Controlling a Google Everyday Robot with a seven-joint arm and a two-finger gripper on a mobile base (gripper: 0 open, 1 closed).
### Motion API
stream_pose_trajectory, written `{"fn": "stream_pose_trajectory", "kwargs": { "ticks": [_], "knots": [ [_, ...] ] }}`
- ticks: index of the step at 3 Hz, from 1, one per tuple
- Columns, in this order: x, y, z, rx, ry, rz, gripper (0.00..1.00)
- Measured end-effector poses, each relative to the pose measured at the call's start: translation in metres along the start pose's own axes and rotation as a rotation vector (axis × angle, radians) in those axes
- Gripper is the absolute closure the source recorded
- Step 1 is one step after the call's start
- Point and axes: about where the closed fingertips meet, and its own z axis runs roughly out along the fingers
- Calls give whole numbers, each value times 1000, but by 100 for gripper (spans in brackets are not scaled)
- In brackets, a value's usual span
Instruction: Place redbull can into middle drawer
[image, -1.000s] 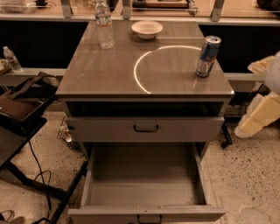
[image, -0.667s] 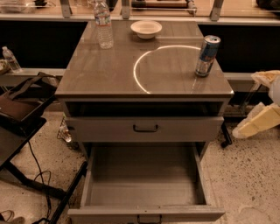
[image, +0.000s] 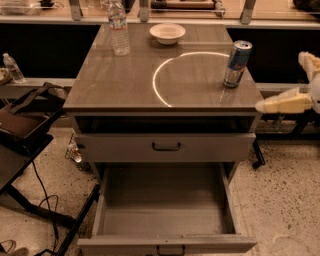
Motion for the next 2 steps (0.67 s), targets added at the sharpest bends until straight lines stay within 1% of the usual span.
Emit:
{"fn": "stream_pose_trajectory", "kwargs": {
  "ticks": [1, 2],
  "knots": [
    [-18, -13, 25, 52, -108, 12, 0],
    [-18, -13, 25, 52, -108, 12, 0]
  ]
}}
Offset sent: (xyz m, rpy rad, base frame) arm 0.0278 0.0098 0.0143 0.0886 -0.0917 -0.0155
